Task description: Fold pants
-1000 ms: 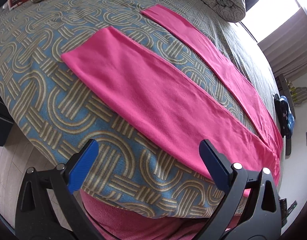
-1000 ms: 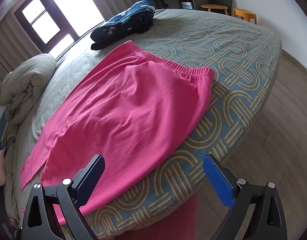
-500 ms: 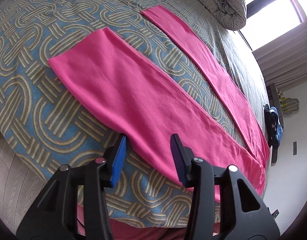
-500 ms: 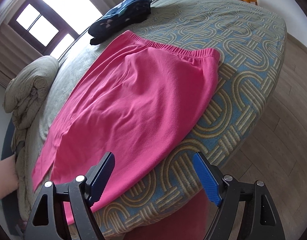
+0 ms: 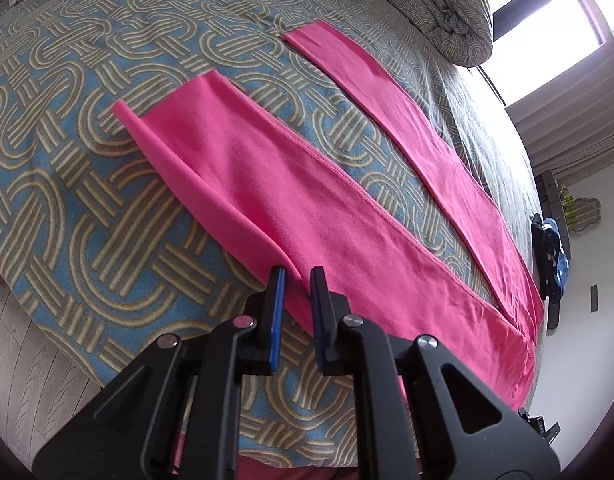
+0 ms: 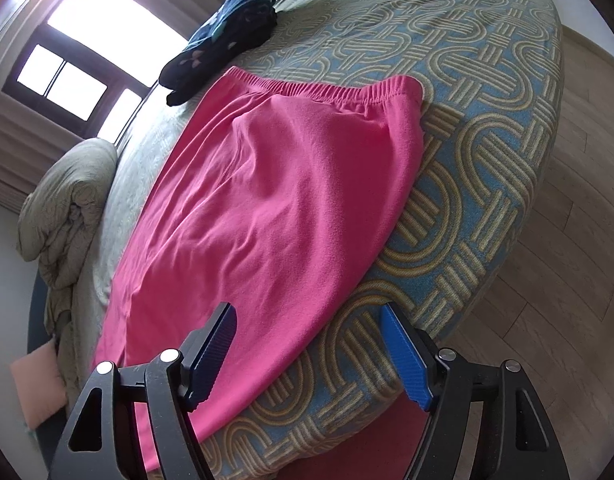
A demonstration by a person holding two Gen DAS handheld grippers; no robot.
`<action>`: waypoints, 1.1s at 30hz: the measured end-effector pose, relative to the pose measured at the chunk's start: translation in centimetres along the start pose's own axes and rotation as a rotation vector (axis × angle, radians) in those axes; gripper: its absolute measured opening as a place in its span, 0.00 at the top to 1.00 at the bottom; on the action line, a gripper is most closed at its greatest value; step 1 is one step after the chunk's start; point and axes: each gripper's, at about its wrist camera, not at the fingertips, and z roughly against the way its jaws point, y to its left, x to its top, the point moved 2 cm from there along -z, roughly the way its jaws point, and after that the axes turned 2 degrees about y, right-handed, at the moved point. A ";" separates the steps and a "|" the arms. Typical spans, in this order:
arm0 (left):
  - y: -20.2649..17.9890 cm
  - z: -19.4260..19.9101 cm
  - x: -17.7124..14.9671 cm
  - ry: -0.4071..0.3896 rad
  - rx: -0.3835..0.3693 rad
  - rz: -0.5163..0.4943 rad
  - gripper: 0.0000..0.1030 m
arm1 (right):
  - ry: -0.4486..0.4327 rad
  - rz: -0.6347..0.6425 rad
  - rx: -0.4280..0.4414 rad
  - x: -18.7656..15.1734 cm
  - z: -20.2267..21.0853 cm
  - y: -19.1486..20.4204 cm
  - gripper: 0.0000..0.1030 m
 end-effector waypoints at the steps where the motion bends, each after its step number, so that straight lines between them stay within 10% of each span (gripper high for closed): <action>1: 0.0 -0.1 0.0 0.002 -0.001 0.003 0.86 | -0.001 0.002 0.002 0.1 -0.2 0.1 0.31; 12: 0.7 0.0 0.5 0.001 -0.004 0.044 0.86 | 0.026 -0.014 0.049 0.7 -2.6 0.9 0.91; 21: 0.6 -0.5 0.7 0.037 0.037 0.051 0.92 | 0.013 -0.002 0.054 0.8 -2.4 0.9 0.95; 24: 1.7 -0.7 0.6 0.069 0.034 0.125 0.67 | 0.020 -0.004 0.054 0.8 -2.5 0.9 0.94; 29: 1.7 -0.7 0.6 0.072 -0.021 0.180 0.55 | 0.034 -0.005 0.047 0.8 -2.6 0.9 0.90; 32: 1.1 -0.9 0.8 0.062 0.012 0.132 0.58 | 0.040 -0.009 0.055 0.7 -2.9 1.1 0.83; 33: 0.9 -0.9 0.9 0.053 0.035 0.108 0.79 | 0.040 -0.008 0.054 0.7 -2.9 1.1 0.83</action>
